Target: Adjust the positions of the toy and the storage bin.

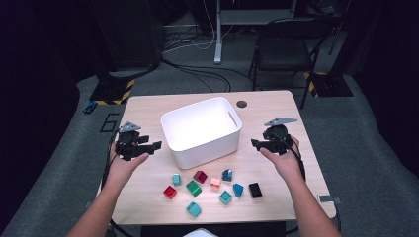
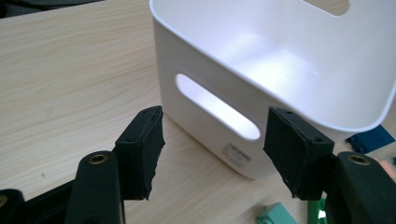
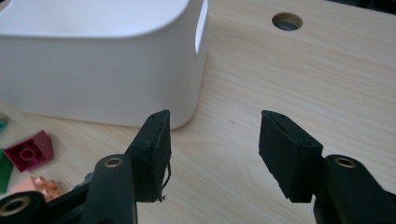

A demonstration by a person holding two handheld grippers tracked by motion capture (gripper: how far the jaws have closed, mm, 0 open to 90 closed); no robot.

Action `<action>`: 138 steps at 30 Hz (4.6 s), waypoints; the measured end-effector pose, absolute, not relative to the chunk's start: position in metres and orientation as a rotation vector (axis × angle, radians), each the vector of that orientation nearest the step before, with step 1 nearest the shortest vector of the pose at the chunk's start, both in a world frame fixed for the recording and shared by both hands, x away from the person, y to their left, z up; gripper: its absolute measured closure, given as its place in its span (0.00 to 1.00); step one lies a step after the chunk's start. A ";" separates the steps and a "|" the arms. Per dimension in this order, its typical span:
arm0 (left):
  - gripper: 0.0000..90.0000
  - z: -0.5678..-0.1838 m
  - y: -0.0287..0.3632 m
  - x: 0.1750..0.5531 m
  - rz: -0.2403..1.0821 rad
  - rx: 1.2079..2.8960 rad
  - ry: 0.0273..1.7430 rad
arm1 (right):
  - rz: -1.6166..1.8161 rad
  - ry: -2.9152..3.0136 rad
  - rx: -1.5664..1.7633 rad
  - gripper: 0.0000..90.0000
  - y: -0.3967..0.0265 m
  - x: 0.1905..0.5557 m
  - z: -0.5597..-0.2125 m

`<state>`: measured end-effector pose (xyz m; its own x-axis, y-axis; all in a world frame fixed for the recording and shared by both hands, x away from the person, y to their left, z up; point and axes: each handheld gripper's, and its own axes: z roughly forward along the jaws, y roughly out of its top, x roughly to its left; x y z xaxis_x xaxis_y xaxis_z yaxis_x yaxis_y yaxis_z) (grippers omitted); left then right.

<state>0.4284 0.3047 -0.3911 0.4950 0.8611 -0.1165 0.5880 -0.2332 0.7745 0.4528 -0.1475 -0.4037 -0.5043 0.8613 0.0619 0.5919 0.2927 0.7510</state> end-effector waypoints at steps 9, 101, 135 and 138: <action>0.38 -0.383 0.290 0.423 0.418 1.962 1.133 | 1.061 2.201 1.280 0.48 -0.131 0.465 -0.382; 0.43 -0.379 0.302 0.424 0.372 1.932 1.063 | 1.020 2.213 1.121 0.49 -0.123 0.407 -0.361; 0.45 -0.383 0.322 0.438 0.411 1.869 1.112 | 0.987 2.253 1.202 0.55 -0.134 0.343 -0.463; 0.45 -0.382 0.324 0.438 0.408 1.854 1.120 | 0.990 2.262 1.230 0.55 -0.133 0.340 -0.471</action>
<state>0.4379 0.3245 -0.3825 0.5343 0.8297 -0.1619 0.5316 -0.1808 0.8275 0.3403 -0.1330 -0.4706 -0.5442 0.8389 0.0021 0.5708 0.3685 0.7338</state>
